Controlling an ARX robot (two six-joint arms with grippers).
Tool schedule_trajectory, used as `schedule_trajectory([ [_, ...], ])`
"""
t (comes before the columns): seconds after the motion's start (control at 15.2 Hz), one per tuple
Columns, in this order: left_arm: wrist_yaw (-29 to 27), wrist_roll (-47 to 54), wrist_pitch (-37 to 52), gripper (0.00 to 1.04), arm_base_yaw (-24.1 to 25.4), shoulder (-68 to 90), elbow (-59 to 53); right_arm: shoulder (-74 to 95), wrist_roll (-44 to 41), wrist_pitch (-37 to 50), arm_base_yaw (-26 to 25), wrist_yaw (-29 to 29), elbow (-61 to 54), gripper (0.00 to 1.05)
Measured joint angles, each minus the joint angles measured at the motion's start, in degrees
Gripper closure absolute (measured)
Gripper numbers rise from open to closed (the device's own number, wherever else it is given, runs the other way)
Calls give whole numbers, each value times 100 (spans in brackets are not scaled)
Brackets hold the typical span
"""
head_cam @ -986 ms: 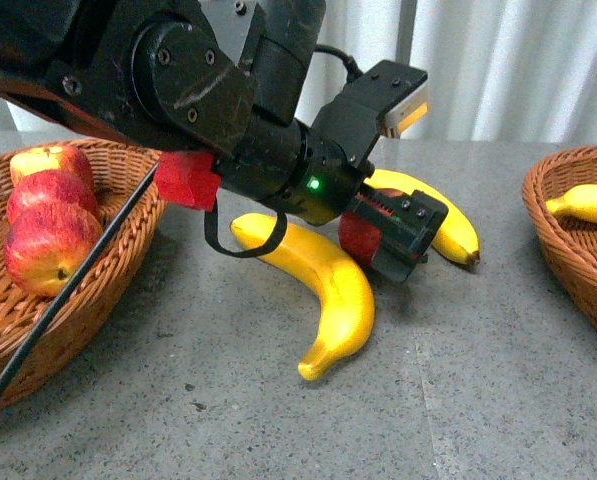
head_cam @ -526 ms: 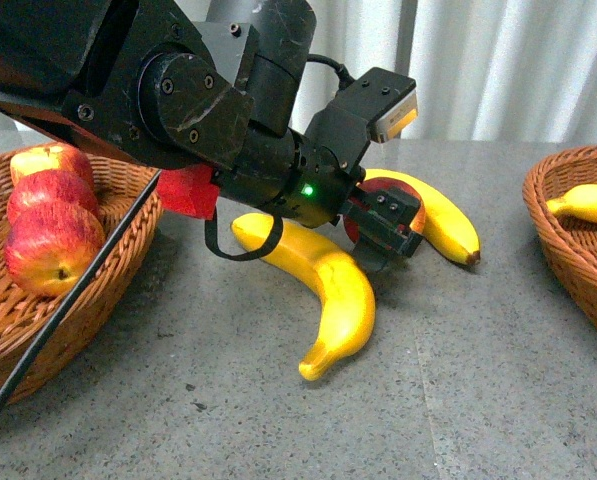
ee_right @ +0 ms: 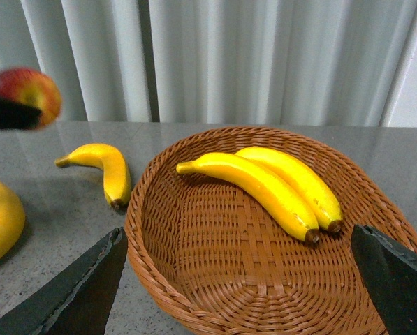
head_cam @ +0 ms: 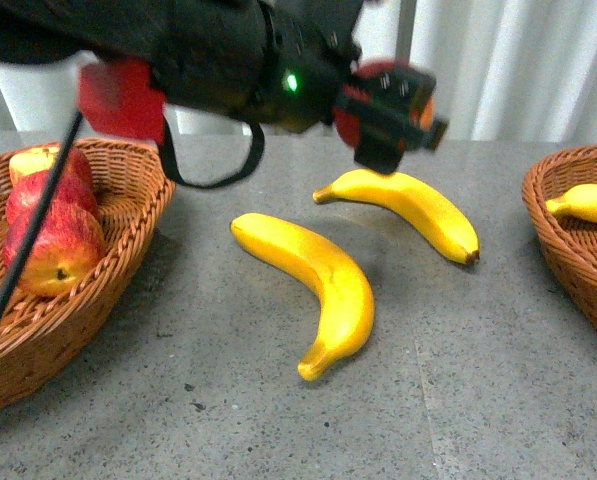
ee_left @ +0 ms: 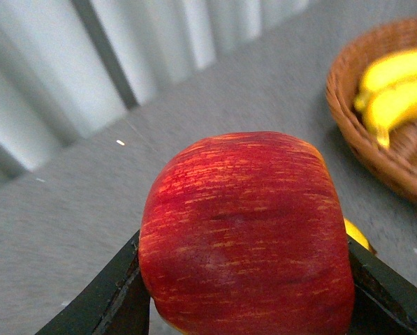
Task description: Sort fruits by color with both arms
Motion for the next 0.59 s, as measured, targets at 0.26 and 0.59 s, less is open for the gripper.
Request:
schedule_trajectory([
  [0.26, -1937, -721, 625, 40, 490, -2059, -1652, 0, 0, 0, 0, 0, 0, 6],
  [0.59, -2557, -2037, 203, 40, 2046, -4002, -3458, 0, 0, 0, 0, 0, 0, 6],
])
